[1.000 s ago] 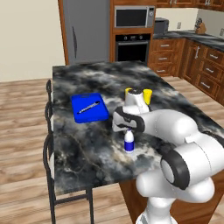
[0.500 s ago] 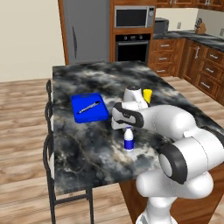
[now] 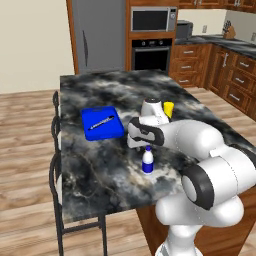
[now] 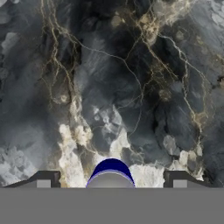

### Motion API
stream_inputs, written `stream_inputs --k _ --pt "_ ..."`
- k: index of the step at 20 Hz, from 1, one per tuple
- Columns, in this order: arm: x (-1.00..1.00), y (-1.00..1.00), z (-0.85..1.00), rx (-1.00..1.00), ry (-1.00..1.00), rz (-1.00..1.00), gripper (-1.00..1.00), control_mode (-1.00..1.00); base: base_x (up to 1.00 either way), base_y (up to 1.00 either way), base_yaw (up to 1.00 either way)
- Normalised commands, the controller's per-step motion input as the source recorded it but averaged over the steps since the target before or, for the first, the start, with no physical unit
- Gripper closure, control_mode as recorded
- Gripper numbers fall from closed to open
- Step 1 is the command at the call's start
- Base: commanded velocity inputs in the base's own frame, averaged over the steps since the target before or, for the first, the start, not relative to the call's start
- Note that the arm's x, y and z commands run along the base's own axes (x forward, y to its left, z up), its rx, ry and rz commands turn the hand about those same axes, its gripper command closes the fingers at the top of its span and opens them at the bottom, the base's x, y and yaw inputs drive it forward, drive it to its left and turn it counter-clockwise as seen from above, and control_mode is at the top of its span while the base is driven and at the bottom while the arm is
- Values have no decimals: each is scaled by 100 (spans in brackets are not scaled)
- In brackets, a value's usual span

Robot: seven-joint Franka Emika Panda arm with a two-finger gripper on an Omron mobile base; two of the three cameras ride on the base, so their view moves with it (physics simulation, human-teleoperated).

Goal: Place the drinks on the dining counter in a tight cluster.

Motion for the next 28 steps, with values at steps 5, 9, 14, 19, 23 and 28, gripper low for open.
stream_inputs --k 5,9,14,19,23,28 --pt "0 0 0 0 0 0 -100 -100 0 0 0" --pt "0 0 7 0 0 0 -100 -100 0 0 0" --pt "-3 0 25 0 -1 0 -100 -100 0 0 0" --pt "-62 -15 39 7 -10 0 -100 -100 0 0 0" --pt "-92 -33 25 11 -10 0 -100 -100 0 0 0" --pt "-86 -35 16 11 -10 0 -100 -100 0 0 0"
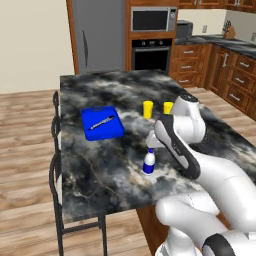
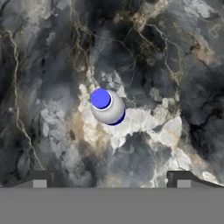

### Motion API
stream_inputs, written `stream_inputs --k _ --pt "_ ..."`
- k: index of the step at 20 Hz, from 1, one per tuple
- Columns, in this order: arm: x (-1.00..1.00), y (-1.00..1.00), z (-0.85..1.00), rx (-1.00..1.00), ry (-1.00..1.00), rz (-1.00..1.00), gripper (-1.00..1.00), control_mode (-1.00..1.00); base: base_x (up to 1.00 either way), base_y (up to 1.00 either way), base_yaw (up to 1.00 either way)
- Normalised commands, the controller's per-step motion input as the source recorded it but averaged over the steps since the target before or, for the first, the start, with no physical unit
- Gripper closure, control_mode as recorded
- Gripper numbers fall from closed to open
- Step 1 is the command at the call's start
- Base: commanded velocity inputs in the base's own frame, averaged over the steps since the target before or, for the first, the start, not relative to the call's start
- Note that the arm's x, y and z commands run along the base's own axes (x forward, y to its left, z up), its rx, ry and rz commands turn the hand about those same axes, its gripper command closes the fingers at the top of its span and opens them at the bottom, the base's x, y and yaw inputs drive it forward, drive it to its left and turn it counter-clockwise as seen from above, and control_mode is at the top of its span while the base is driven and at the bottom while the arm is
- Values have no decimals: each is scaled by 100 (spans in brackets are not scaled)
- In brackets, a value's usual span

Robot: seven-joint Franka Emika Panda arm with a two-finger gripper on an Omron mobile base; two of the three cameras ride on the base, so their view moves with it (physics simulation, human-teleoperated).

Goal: Place the drinks on the dining counter in a tight cluster.

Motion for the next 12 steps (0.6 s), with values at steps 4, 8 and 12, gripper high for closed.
stream_inputs --k 4,8,12 --pt "-81 -26 9 6 -11 0 -100 -100 0 0 0" --pt "-60 -1 14 0 -17 0 -100 -100 0 0 0" --pt "-46 1 28 -5 -11 0 -100 -100 0 0 0"
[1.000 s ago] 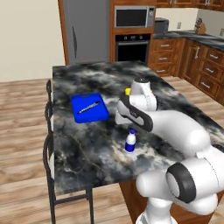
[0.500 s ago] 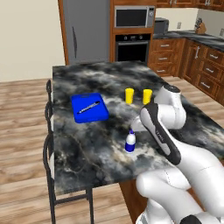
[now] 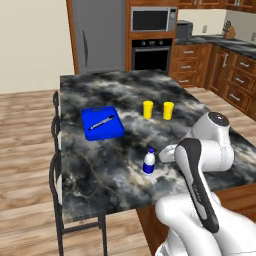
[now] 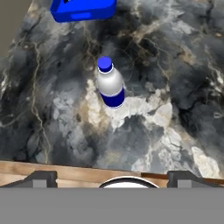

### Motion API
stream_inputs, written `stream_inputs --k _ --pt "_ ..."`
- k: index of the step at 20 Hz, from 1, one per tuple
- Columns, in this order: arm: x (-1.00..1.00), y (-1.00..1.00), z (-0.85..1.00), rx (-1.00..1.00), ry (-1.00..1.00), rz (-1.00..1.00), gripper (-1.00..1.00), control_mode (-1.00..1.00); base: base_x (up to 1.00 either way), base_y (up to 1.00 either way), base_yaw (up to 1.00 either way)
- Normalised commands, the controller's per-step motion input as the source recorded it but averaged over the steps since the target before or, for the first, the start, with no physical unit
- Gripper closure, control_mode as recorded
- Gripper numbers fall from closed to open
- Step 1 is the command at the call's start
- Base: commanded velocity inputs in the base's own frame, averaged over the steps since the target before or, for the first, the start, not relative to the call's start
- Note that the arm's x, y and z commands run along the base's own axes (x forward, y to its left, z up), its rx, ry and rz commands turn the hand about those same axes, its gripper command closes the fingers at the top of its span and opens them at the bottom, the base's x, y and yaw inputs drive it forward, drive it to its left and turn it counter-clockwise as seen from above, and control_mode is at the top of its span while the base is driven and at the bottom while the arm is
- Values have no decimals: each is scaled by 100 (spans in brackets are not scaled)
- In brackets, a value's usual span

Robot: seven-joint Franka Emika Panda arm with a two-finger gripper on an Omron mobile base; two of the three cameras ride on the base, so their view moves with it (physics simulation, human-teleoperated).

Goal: Place the drinks on the dining counter in a tight cluster.

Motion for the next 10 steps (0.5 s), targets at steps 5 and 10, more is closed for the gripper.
stream_inputs --k 5,10 --pt "-6 14 29 -12 1 -1 -100 -100 0 0 0" --pt "0 0 1 -1 0 -1 -100 -100 0 0 0"
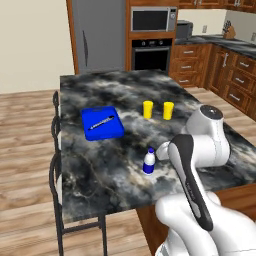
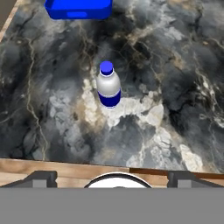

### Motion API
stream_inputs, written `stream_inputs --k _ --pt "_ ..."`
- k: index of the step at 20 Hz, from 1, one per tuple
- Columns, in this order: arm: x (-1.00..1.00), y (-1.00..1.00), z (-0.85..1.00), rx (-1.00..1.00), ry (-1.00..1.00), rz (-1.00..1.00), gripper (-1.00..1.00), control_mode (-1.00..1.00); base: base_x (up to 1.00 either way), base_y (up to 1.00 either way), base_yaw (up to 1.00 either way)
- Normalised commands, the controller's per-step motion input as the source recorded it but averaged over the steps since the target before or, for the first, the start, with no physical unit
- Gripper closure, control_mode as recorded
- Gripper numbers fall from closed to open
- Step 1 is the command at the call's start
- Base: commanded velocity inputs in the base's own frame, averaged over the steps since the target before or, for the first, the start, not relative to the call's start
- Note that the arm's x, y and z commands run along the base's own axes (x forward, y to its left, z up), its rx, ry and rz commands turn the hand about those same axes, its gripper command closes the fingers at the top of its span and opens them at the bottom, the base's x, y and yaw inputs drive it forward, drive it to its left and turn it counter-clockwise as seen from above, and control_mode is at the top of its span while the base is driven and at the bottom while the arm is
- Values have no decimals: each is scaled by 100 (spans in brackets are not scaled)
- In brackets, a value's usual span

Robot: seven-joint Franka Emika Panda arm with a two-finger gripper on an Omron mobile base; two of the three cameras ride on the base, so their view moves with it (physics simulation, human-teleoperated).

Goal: Place the drinks on the dining counter in a tight cluster.

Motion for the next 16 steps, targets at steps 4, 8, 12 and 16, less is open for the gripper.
stream_inputs --k 4,8,12,16 --pt "0 0 0 0 0 0 -100 100 -23 -9 -6" --pt "0 0 0 0 0 0 -100 100 -81 -61 -22" --pt "0 0 0 0 0 0 -100 100 -44 -54 -34" --pt "0 0 0 0 0 0 -100 100 21 -40 -62"
